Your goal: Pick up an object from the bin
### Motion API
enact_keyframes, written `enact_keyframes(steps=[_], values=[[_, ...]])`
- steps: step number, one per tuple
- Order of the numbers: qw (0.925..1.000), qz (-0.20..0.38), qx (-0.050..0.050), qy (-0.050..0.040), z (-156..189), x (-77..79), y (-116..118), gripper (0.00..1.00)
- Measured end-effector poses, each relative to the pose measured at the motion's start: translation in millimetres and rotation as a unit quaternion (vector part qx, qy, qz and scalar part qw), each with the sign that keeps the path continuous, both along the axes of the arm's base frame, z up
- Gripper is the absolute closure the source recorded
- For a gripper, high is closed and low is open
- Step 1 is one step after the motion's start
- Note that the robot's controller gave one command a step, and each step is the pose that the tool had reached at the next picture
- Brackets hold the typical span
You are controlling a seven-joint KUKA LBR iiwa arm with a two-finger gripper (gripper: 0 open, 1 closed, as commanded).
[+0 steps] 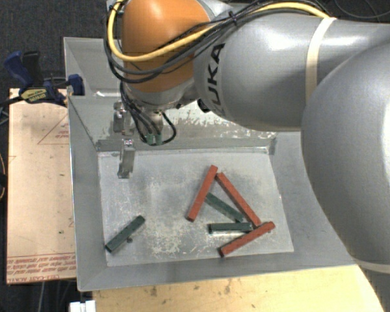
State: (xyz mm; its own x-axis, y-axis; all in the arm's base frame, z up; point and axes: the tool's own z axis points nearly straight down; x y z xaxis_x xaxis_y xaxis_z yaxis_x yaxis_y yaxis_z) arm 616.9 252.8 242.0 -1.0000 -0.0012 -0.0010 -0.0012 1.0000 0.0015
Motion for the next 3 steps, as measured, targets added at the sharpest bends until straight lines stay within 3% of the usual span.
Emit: enact_keyframes(steps=[1,3], values=[[0.9995,-0.033,0.001,-0.0015,-49.6,-30.3,-32.9,0.00],[0.9970,0.078,0.000,-0.0001,-151.8,-65.8,-34.5,0.00]])
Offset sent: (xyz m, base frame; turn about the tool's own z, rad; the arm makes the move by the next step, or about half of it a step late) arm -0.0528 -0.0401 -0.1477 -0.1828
